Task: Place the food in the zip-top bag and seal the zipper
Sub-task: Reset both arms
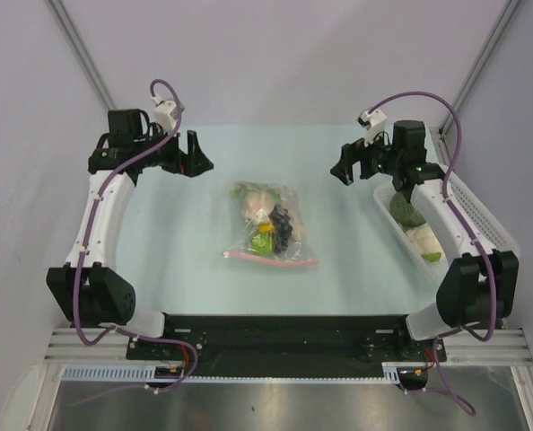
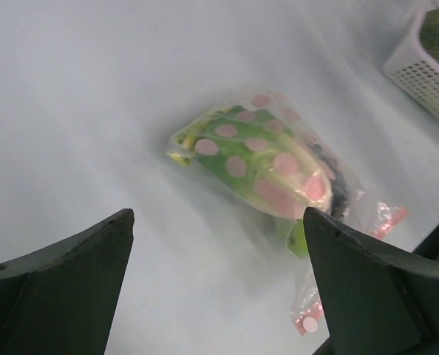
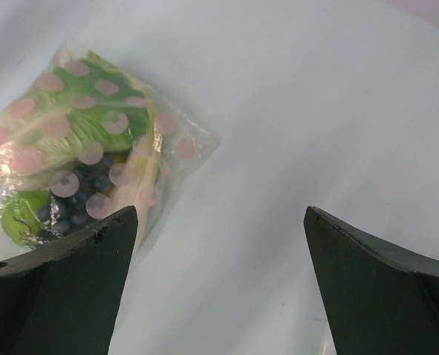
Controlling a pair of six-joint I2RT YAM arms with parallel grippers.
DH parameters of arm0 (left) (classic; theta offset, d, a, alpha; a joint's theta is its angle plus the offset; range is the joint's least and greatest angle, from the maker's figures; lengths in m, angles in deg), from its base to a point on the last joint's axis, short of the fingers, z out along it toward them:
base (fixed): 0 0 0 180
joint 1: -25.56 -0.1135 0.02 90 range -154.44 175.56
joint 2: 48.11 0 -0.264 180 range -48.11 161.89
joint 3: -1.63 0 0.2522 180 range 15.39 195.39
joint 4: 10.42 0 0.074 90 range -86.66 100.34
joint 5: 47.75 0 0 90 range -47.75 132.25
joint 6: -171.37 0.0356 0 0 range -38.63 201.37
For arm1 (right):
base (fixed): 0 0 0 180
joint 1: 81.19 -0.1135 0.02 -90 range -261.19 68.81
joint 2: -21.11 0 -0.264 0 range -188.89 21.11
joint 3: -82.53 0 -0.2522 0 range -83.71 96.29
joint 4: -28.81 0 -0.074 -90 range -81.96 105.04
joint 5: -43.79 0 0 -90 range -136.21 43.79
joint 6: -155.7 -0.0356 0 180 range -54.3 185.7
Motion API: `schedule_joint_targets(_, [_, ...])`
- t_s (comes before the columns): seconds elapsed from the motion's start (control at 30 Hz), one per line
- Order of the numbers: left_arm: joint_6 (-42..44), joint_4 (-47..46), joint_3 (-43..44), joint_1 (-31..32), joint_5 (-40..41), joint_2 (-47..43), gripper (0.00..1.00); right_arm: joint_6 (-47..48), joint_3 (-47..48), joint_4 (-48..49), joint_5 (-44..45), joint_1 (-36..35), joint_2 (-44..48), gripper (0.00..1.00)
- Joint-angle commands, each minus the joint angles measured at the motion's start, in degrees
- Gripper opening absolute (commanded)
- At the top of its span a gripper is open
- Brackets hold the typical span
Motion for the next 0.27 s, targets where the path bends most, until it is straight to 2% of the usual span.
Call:
schedule_joint_targets(0.0, [-3.69, -3.14, -6.55, 0.08, 9.11, -2.26, 1.0, -2.04, 1.3, -0.67, -1.6, 0.6, -3.39, 1.0])
schedule_joint_targets(0.07, [-3.08, -4.11, -10.24, 0.08, 10.61, -3.14, 1.0, -2.65, 1.3, -0.06, -1.78, 0.6, -3.75, 1.0])
schedule_joint_targets(0.23, [-3.51, -3.94, -12.28, 0.08, 13.25, -3.5, 1.0, -3.62, 1.48, 1.35, -2.3, 0.6, -4.19, 1.0])
